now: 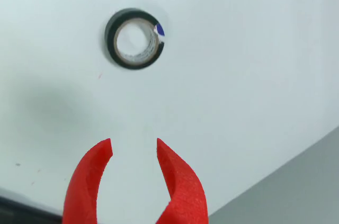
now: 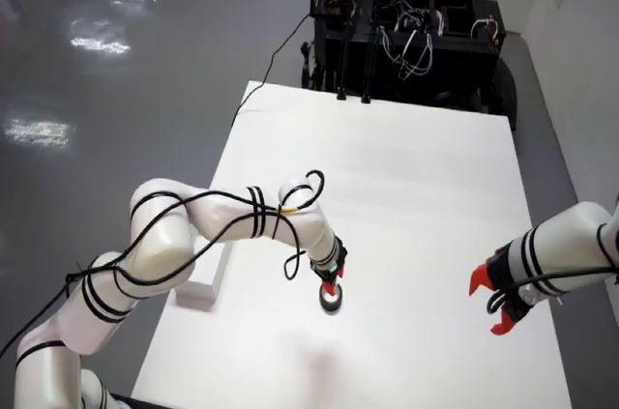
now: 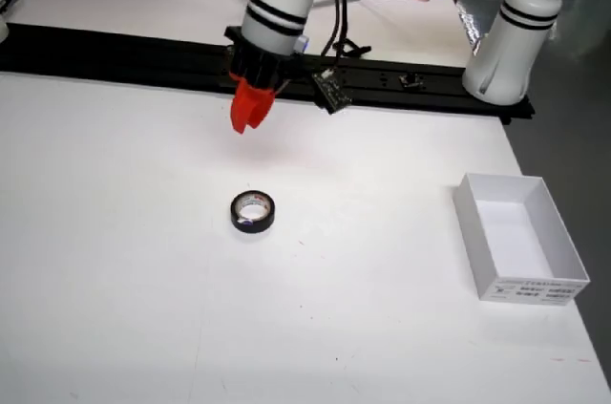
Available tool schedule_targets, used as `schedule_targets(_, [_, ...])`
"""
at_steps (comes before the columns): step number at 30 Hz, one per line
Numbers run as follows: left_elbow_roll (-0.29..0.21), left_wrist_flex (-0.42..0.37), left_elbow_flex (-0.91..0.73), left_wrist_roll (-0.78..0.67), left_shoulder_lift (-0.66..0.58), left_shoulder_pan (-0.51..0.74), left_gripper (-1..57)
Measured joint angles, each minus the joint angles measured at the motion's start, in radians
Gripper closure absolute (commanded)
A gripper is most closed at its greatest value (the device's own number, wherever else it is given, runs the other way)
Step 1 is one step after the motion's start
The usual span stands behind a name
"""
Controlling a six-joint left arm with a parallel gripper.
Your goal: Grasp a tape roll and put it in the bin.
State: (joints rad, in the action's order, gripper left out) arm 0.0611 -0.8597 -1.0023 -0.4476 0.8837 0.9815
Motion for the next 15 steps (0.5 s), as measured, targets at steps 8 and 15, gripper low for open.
schedule_targets(8, [0.0, 0.019, 0.097, -0.016, 0.145, -0.051, 38.8])
schedule_targets(15, [0.0, 0.026, 0.14, -0.021, 0.22, -0.085, 38.8])
